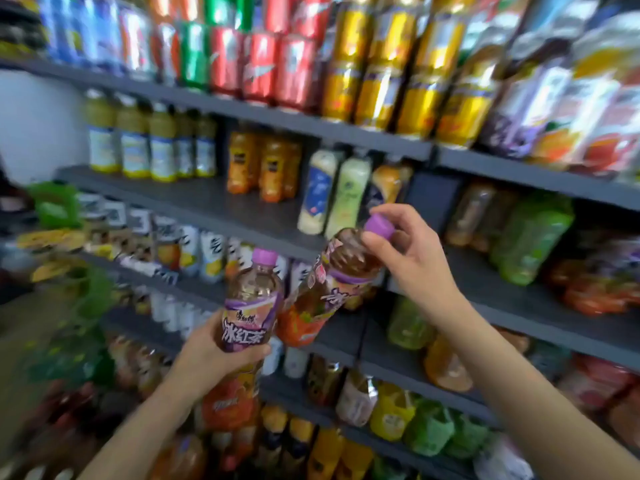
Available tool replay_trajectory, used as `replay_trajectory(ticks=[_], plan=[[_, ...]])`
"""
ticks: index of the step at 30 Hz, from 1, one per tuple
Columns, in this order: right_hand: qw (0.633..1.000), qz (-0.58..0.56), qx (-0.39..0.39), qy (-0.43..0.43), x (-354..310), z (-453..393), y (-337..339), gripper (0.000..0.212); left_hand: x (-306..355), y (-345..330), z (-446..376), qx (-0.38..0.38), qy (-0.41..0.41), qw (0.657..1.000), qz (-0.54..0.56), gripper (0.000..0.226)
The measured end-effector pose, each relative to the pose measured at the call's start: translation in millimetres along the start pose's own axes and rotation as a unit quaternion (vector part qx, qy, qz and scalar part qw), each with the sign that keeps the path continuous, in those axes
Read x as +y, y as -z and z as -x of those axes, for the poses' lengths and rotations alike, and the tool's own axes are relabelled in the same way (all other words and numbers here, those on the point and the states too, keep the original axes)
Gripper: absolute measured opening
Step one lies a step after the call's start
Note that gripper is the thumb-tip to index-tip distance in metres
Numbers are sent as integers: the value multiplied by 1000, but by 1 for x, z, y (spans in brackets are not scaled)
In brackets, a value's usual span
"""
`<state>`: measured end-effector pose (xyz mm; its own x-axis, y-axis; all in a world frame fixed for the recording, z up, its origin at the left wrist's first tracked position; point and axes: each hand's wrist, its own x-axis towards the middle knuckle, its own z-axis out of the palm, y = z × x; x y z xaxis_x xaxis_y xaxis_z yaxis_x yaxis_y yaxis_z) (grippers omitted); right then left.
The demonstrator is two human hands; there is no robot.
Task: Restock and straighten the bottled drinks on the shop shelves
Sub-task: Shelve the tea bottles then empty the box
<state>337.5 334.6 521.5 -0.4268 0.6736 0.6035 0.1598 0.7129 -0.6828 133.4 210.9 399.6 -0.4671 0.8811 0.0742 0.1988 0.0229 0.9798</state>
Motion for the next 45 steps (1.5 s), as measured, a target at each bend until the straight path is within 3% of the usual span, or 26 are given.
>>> replay_trajectory(ticks=[3, 5, 7, 13, 19, 22, 26, 31, 33, 38, 40, 43, 45], plan=[[974, -100, 201, -16, -21, -13, 81, 18, 78, -57, -8, -88, -88, 992, -3, 55], [951, -86, 298, -4, -21, -1, 130, 17, 115, -99, -9, -131, -139, 982, -8, 83], [936, -38, 351, -1, -10, 21, 176, 20, 141, -144, -10, -157, -185, 970, -6, 93], [886, 98, 454, 21, 51, 80, 314, 28, 187, -295, -10, -256, -250, 933, -47, 84], [883, 203, 423, 26, 128, 84, 426, 32, 195, -421, -20, -267, -241, 931, -61, 76], [892, 195, 408, 15, 172, 81, 450, 33, 194, -455, -29, -246, -215, 942, -77, 85], [898, 139, 418, 15, 203, 72, 456, 30, 193, -480, -38, -179, -218, 954, -100, 66], [890, 28, 455, 25, 206, 55, 443, 49, 192, -491, -43, -154, -221, 954, -134, 63], [881, 47, 468, 49, 215, 52, 436, 52, 191, -495, -45, -154, -219, 954, -136, 64], [888, 128, 436, 63, 250, 60, 425, 82, 187, -497, -48, -163, -204, 957, -130, 61], [895, 158, 416, 21, 261, 69, 415, 82, 186, -496, -49, -169, -202, 957, -123, 59], [903, 137, 380, -148, 277, 84, 399, 86, 186, -495, -51, -170, -195, 959, -118, 59], [911, 111, 348, -193, 284, 86, 398, 87, 187, -493, -53, -169, -192, 961, -107, 58]])
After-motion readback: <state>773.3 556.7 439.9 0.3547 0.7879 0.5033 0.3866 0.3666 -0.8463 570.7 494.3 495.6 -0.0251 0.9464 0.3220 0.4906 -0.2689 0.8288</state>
